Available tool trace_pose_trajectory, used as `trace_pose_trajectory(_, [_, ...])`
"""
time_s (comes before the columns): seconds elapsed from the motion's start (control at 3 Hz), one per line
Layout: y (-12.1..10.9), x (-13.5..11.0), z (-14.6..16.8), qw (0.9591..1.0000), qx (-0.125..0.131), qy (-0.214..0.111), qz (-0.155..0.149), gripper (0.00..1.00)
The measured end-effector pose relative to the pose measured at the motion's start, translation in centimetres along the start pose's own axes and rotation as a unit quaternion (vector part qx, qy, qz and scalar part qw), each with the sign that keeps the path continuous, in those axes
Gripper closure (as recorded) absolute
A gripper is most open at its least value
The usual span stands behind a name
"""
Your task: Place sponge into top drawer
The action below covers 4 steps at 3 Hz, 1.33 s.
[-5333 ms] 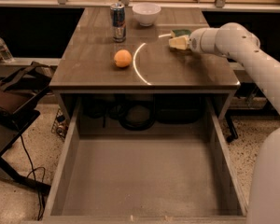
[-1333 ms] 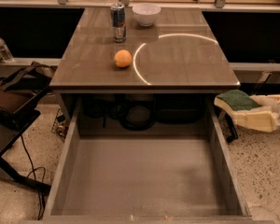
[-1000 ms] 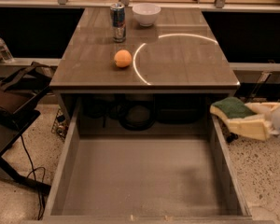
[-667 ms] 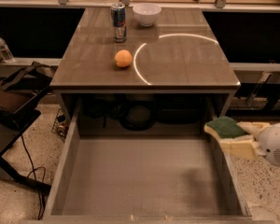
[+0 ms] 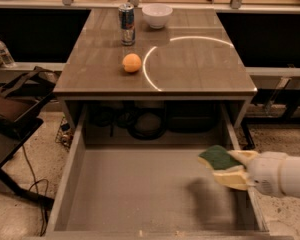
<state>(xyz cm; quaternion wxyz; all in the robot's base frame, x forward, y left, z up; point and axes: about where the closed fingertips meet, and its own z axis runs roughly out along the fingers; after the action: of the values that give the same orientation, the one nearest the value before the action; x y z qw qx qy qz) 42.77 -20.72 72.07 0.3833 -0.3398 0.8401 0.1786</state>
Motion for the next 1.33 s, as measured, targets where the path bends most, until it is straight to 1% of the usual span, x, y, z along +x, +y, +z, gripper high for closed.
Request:
trace_pose_trajectory(0.33, [1.5, -1.0, 2.3, 0.9990, -0.032, -0.005, -0.030, 1.00])
trace_pose_trajectory(0.67, [3.9, -0.6, 8.0, 0.9951, -0.072, 0.017, -0.065, 1.00])
trace_pose_trajectory(1.0, [5.7, 0.2, 11.6, 0.9911, -0.096, 0.035, -0.086, 1.00])
trace_pose_trajectory(1.33, [6.0, 0.0, 11.8, 0.9905, -0.099, 0.035, -0.089, 0.74])
